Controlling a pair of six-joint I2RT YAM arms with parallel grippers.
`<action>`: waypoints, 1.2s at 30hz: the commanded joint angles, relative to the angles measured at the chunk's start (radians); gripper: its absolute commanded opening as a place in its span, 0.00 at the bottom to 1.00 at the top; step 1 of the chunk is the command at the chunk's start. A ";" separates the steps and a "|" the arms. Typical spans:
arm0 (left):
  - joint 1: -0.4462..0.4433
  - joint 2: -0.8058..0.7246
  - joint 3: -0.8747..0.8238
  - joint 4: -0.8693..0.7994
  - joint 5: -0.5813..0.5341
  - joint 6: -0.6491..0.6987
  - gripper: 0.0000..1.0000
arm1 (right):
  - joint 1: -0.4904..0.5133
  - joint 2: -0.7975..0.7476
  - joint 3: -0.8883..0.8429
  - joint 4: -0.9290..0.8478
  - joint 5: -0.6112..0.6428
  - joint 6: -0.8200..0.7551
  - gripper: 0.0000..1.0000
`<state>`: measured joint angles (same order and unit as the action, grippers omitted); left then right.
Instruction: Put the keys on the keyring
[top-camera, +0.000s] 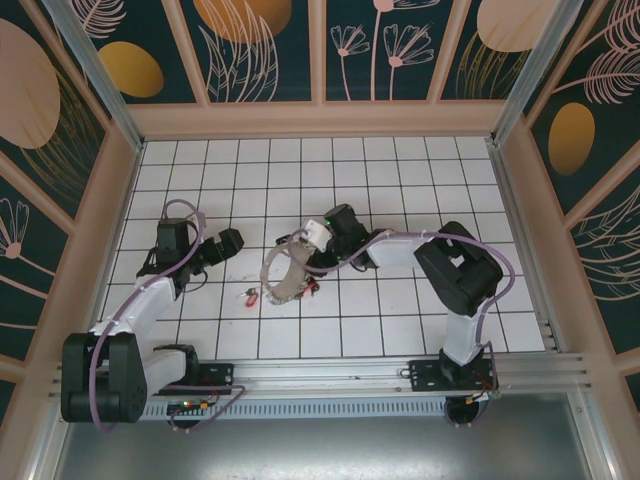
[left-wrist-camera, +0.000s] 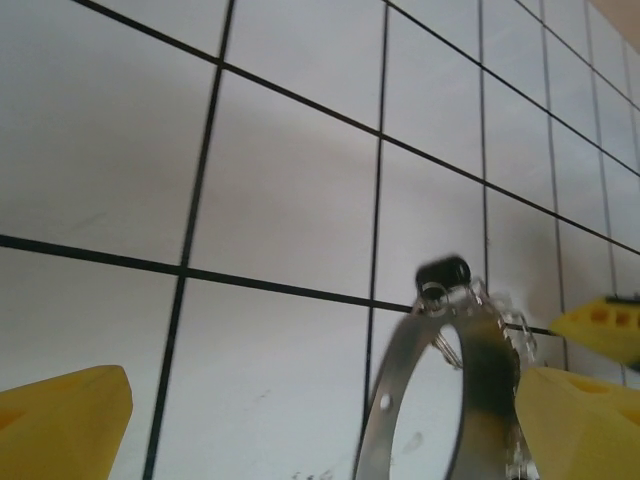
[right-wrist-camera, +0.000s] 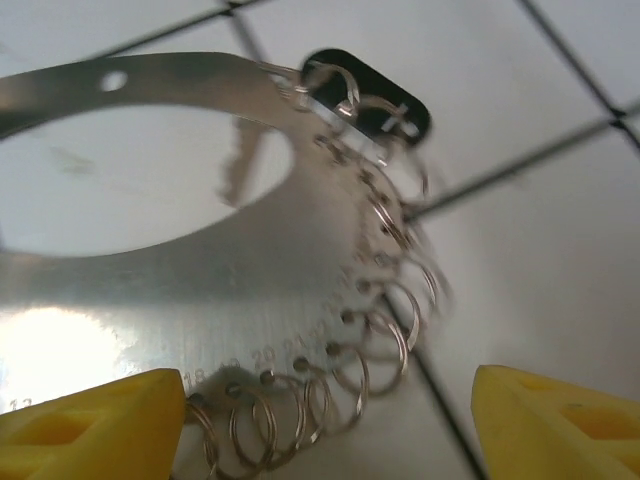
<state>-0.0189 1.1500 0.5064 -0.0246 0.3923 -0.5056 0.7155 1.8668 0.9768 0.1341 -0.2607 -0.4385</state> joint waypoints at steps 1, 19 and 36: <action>-0.003 0.008 -0.009 0.060 0.099 0.010 0.99 | -0.058 0.009 0.005 0.009 0.030 0.039 0.77; -0.111 0.166 0.078 0.115 0.131 0.070 0.95 | -0.157 -0.153 -0.026 -0.172 -0.401 -0.015 0.53; -0.125 0.252 0.201 0.113 0.083 0.120 0.92 | -0.246 0.039 0.192 -0.279 -0.358 -0.250 0.48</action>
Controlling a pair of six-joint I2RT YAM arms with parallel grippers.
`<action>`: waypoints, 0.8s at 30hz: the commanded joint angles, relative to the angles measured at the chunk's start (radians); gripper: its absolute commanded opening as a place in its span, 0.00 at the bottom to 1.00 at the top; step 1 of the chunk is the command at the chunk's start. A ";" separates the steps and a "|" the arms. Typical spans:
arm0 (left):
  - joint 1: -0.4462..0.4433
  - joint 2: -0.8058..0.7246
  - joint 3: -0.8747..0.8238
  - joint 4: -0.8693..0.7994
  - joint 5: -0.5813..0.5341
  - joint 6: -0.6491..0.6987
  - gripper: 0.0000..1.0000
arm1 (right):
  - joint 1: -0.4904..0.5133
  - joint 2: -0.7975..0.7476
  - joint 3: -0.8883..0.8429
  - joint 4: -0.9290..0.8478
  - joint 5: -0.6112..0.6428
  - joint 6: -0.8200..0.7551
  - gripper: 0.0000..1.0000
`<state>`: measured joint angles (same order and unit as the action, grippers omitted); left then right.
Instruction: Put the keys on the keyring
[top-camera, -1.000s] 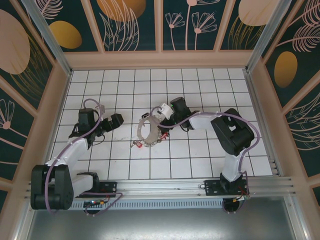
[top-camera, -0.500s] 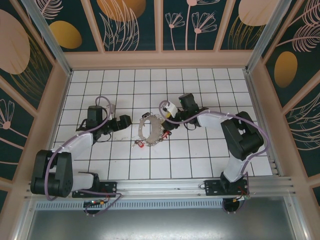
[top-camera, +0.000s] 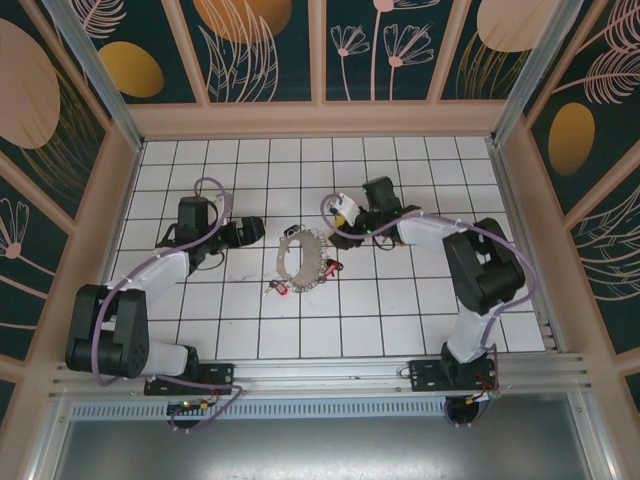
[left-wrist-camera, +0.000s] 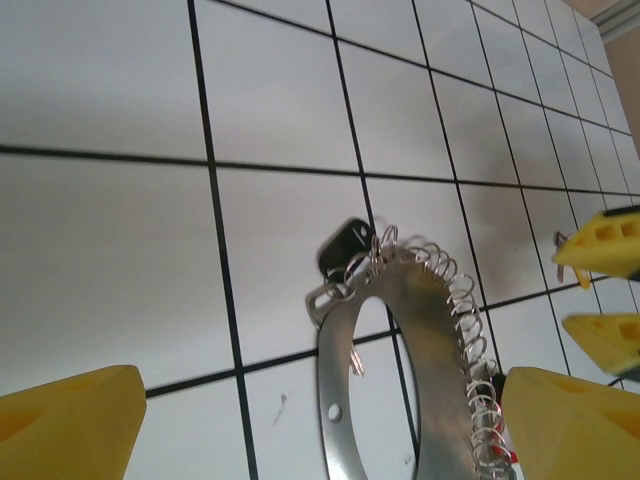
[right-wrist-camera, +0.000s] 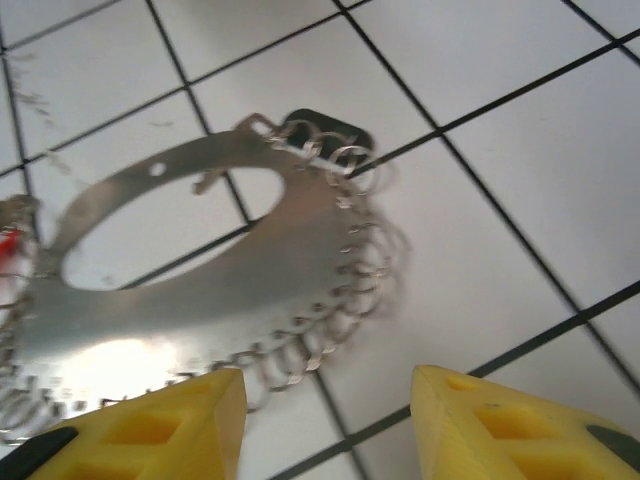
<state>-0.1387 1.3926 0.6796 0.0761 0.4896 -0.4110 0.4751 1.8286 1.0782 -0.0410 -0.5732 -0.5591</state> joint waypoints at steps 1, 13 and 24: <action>-0.006 0.011 0.029 0.013 -0.023 0.026 0.91 | -0.007 0.118 0.149 -0.181 -0.061 -0.177 0.48; -0.006 -0.015 -0.006 0.024 -0.025 0.035 0.87 | 0.011 0.268 0.347 -0.453 -0.045 -0.374 0.43; -0.005 -0.029 -0.025 0.048 -0.013 0.065 0.87 | 0.066 0.317 0.383 -0.442 0.000 -0.381 0.33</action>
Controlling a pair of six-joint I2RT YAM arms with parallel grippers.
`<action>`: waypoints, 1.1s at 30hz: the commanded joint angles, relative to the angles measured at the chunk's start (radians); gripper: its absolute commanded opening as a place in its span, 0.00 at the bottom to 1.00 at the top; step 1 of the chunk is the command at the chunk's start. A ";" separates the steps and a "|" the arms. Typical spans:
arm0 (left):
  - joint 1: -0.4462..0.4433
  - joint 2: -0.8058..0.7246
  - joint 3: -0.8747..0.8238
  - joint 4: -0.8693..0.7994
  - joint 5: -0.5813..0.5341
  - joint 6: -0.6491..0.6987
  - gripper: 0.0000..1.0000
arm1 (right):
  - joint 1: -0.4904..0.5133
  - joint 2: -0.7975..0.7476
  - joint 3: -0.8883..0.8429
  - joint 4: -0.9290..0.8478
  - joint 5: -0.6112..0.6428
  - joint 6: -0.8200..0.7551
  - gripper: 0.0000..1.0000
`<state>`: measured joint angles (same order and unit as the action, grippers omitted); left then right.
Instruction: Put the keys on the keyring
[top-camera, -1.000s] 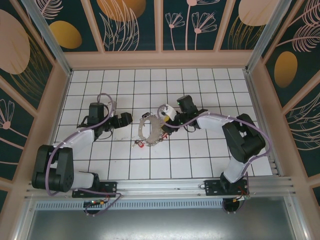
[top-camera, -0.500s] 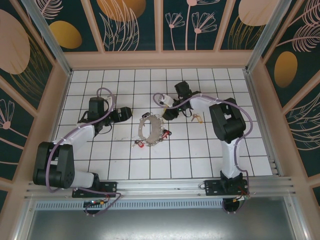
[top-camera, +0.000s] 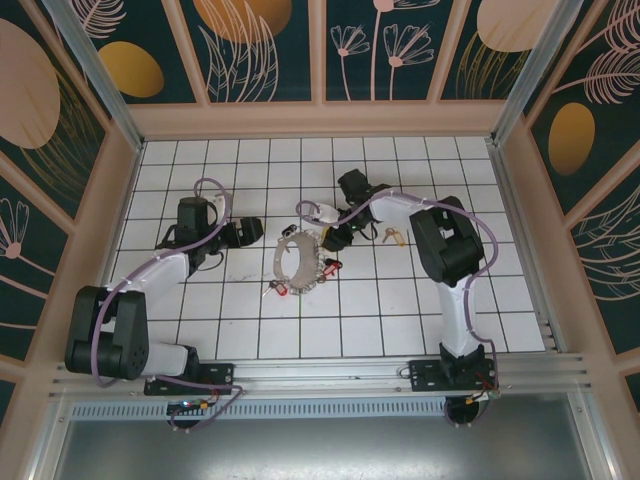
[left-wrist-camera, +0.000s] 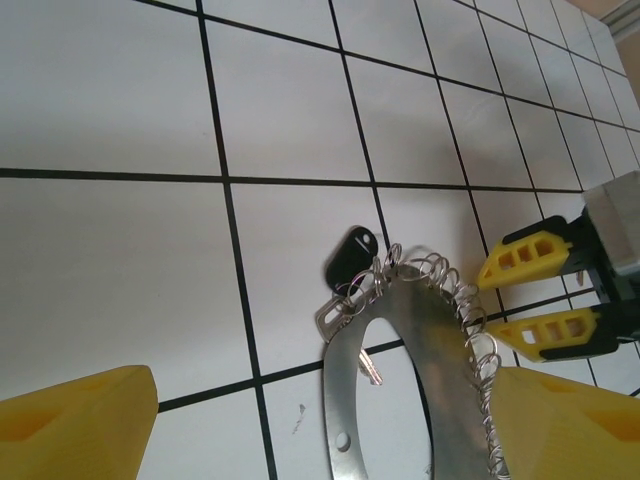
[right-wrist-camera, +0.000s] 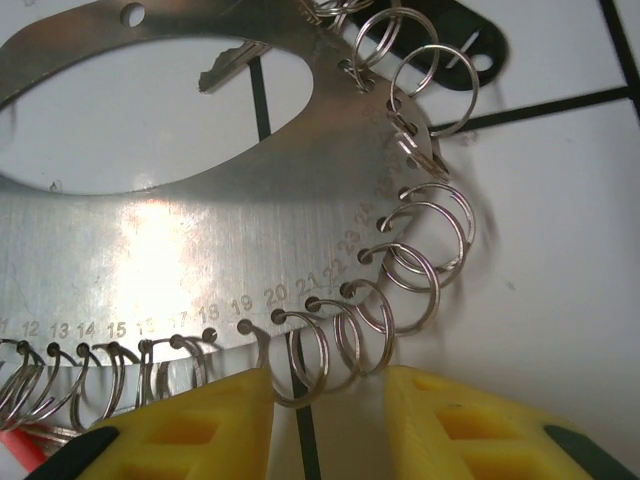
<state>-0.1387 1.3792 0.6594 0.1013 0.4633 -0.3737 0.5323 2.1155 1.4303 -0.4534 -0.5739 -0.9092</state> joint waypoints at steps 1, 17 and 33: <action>-0.006 -0.016 -0.004 0.019 0.014 0.029 0.87 | 0.008 0.032 0.034 -0.033 0.002 -0.032 0.33; -0.006 0.019 0.017 -0.011 0.023 0.062 0.86 | 0.009 0.049 0.070 -0.074 -0.067 -0.043 0.13; -0.005 -0.009 -0.063 0.198 0.169 -0.006 0.86 | 0.030 -0.032 0.009 -0.060 -0.044 -0.032 0.00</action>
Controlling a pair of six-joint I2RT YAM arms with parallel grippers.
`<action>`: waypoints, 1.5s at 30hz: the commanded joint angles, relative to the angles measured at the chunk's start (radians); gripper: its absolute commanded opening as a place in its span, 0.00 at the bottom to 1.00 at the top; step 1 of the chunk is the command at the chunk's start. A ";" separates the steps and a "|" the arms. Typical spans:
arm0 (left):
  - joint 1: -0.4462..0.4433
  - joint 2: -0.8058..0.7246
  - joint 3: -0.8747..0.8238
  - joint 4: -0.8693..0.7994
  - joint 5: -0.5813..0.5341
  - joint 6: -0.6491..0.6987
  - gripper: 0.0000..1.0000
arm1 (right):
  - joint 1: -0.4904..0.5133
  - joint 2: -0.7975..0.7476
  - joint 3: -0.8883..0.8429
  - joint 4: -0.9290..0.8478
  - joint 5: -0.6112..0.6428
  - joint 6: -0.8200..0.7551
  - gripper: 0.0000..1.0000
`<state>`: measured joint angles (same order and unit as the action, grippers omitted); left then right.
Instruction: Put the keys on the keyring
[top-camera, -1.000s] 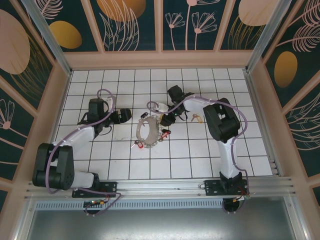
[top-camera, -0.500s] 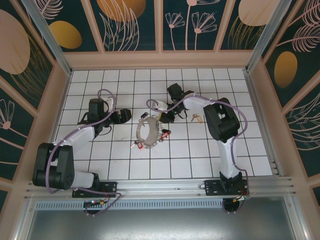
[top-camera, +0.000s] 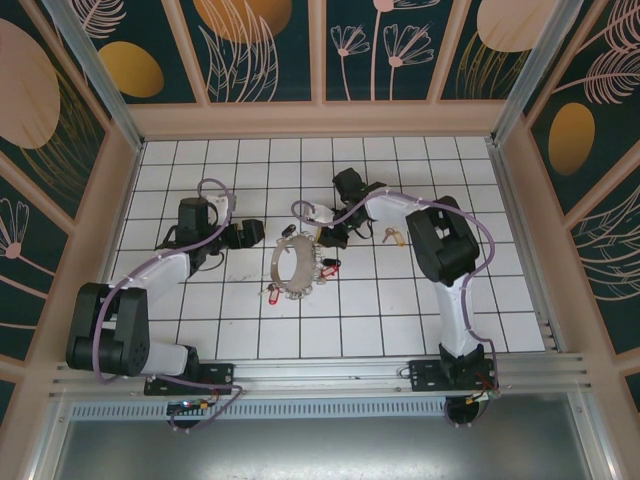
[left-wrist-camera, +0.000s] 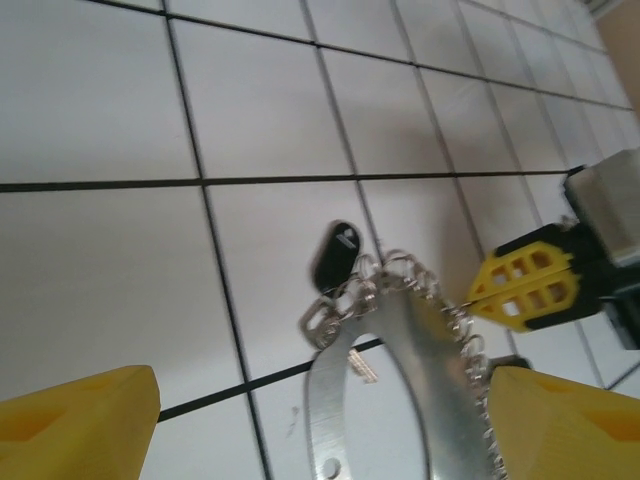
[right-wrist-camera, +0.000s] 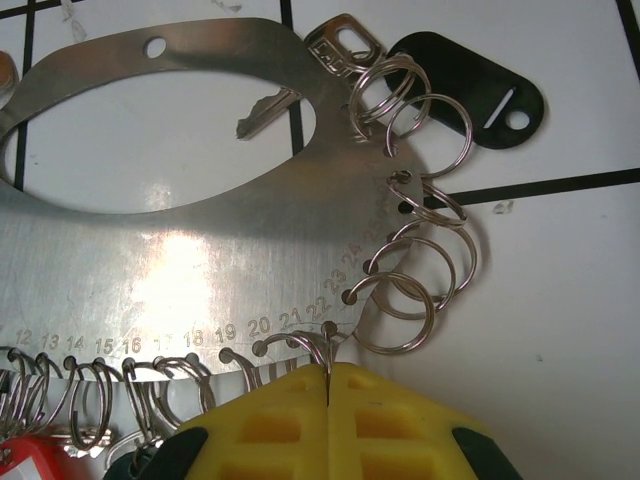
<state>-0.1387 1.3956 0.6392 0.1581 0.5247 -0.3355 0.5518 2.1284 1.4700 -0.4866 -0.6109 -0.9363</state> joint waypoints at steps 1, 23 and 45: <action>-0.005 -0.040 -0.070 0.210 0.133 -0.059 0.86 | 0.011 -0.055 -0.039 -0.013 -0.003 0.006 0.03; -0.004 -0.033 -0.069 0.176 0.096 0.187 0.84 | -0.010 -0.101 -0.121 0.039 0.036 0.021 0.16; -0.005 0.018 -0.018 0.098 0.055 0.169 0.76 | 0.023 -0.028 -0.070 0.024 0.004 0.028 0.23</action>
<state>-0.1387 1.4025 0.5957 0.2752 0.5880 -0.1684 0.5697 2.0834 1.3685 -0.4343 -0.5735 -0.8921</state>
